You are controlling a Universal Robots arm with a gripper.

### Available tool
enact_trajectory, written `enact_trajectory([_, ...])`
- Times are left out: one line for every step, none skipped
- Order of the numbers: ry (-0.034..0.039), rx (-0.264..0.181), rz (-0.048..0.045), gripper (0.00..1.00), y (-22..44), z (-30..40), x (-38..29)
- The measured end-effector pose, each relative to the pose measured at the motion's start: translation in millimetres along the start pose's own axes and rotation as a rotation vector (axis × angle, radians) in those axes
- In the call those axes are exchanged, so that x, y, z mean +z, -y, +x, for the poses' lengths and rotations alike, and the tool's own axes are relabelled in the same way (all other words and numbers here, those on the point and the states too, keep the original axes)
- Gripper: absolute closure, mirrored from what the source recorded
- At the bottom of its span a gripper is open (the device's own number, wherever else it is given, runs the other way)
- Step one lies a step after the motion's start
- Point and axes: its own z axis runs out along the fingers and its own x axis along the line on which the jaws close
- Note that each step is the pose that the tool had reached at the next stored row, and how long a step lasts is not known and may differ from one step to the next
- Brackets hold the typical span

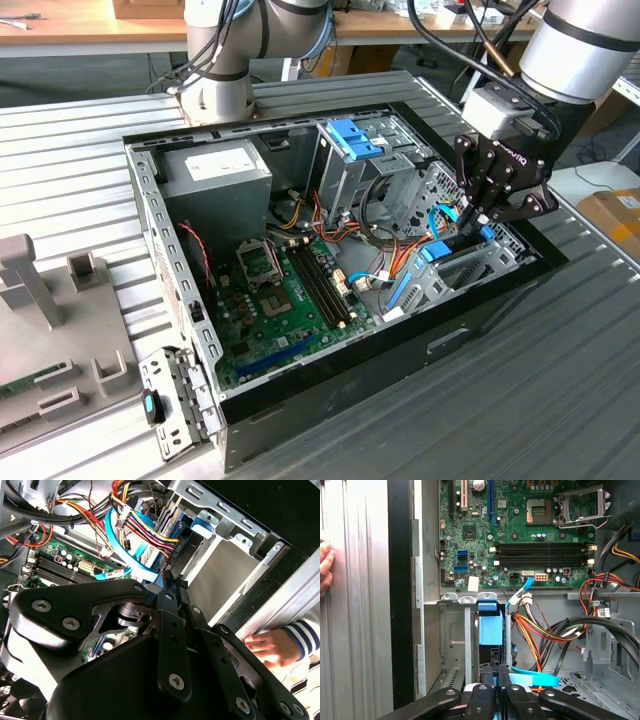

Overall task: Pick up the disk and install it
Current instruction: 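Insert the first disk wire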

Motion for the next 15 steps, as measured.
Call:
enact_trajectory([0.0, 0.0, 0.0, 0.84, 0.0, 0.0, 0.0])
enact_trajectory([0.0001, 0.0, 0.0, 0.84, 0.4, -0.1, 0.1])
enact_trajectory([0.0003, 0.0, 0.0, 0.84, 1.3, -0.4, 0.3])
enact_trajectory([0.0002, 0.0, 0.0, 0.84, 1.6, -0.5, 0.4])
enact_trajectory([0.0003, 0.0, 0.0, 0.84, 1.9, -0.9, 1.1])
enact_trajectory([0.0002, 0.0, -0.0001, 0.84, 1.9, -1.0, 1.3])
enact_trajectory([0.0001, 0.0, 0.0, 0.84, 1.9, -1.0, 1.3])
enact_trajectory([0.0001, 0.0, -0.0001, 0.84, 1.9, -1.1, 2.0])
enact_trajectory([-0.0001, 0.0, -0.0001, 0.84, 1.9, -1.0, 2.2])
enact_trajectory([0.0001, 0.0, 0.0, 0.84, 1.9, -1.1, 2.3])
enact_trajectory([0.0003, 0.0, 0.0, 0.84, 2.0, -1.2, 2.4])
enact_trajectory([-0.002, -0.002, 0.0001, 0.84, 2.1, -3.0, 2.4])
enact_trajectory([-0.0156, -0.013, 0.0012, 0.84, 2.1, -5.1, 2.2])
enact_trajectory([-0.0245, -0.022, 0.0021, 0.84, 2.0, -6.5, 2.0])
enact_trajectory([-0.0383, -0.034, 0.0033, 0.84, 2.0, -7.8, 2.1])
